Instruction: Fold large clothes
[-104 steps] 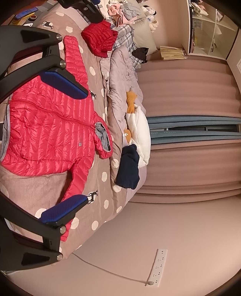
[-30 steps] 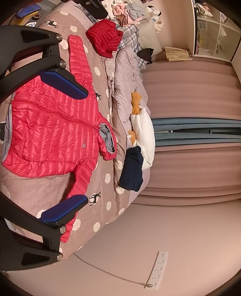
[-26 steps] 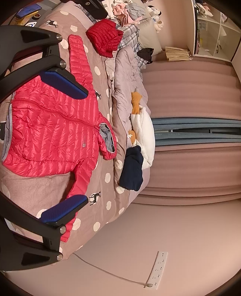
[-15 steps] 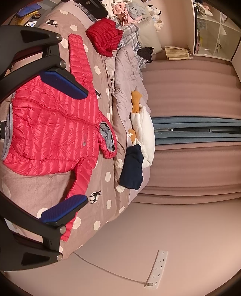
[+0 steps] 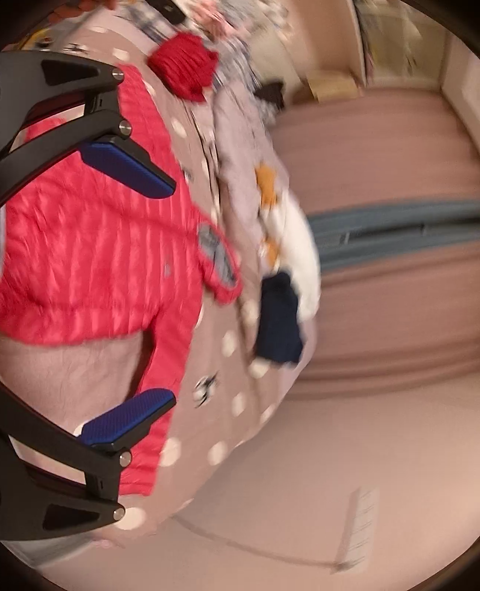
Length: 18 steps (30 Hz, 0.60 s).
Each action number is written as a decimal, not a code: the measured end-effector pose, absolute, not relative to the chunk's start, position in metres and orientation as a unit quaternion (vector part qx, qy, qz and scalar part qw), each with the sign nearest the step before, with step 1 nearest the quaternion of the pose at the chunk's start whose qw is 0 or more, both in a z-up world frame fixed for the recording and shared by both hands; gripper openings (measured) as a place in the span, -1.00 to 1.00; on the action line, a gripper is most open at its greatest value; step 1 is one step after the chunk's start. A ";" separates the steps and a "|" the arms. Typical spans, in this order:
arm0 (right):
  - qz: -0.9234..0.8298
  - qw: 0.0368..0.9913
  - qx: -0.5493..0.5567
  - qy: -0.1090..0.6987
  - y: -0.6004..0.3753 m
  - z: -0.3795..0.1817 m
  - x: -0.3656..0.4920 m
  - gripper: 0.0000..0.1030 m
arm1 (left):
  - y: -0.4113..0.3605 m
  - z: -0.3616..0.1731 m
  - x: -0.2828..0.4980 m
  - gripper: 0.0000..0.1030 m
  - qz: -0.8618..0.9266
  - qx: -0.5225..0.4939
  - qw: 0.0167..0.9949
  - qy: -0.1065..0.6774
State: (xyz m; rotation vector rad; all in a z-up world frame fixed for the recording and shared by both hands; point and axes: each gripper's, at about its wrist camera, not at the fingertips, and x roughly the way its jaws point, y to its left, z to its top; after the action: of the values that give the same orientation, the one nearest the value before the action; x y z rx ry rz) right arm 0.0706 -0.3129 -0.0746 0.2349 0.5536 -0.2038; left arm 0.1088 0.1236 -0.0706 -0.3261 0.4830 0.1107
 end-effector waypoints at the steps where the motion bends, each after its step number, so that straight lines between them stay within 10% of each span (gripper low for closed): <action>1: -0.113 0.945 0.125 0.280 -0.327 -0.084 0.079 1.00 | 0.140 -0.085 0.124 1.00 0.062 -0.189 0.947 0.253; 18: -0.377 0.771 0.408 0.311 -0.510 -0.270 0.067 0.99 | 0.308 -0.286 0.217 1.00 0.132 -0.481 0.809 0.311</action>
State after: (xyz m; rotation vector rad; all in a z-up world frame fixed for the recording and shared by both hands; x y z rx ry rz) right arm 0.0672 -0.5096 -0.2699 0.8851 0.6736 -0.8185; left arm 0.2170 0.3083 -0.2863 -1.0272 0.6645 0.2811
